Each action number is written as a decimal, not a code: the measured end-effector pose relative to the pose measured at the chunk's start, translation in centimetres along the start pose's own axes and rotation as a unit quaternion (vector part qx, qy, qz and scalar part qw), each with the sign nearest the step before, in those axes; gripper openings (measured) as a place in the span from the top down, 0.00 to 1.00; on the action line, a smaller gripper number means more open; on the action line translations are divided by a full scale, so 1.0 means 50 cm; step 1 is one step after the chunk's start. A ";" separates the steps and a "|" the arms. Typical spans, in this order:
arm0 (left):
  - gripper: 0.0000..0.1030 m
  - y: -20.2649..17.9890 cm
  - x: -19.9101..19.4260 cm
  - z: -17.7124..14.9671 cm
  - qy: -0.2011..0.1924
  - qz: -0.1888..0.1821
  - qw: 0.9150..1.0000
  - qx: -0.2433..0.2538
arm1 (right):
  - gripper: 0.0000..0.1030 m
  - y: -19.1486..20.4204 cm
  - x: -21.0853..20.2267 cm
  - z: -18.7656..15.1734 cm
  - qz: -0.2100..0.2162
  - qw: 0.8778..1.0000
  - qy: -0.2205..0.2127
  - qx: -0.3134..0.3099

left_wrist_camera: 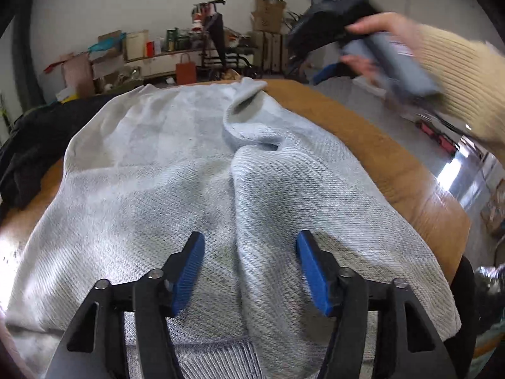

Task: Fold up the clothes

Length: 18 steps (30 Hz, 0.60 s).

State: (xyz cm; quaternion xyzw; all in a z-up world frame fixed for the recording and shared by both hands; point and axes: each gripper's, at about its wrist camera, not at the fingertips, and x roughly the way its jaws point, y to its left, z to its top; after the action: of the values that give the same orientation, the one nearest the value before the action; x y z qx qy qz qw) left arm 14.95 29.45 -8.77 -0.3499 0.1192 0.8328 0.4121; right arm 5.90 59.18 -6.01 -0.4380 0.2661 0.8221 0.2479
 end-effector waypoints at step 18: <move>0.27 0.072 0.028 0.000 -0.006 -0.069 0.996 -0.060 | 0.59 0.072 0.263 0.153 -0.020 0.998 0.011 0.063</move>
State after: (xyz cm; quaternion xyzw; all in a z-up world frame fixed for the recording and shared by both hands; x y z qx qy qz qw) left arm 11.58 28.04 -10.05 -0.3763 0.0425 0.8100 0.4479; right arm -7.41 63.82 -12.81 -0.4361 0.3115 0.7935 0.2884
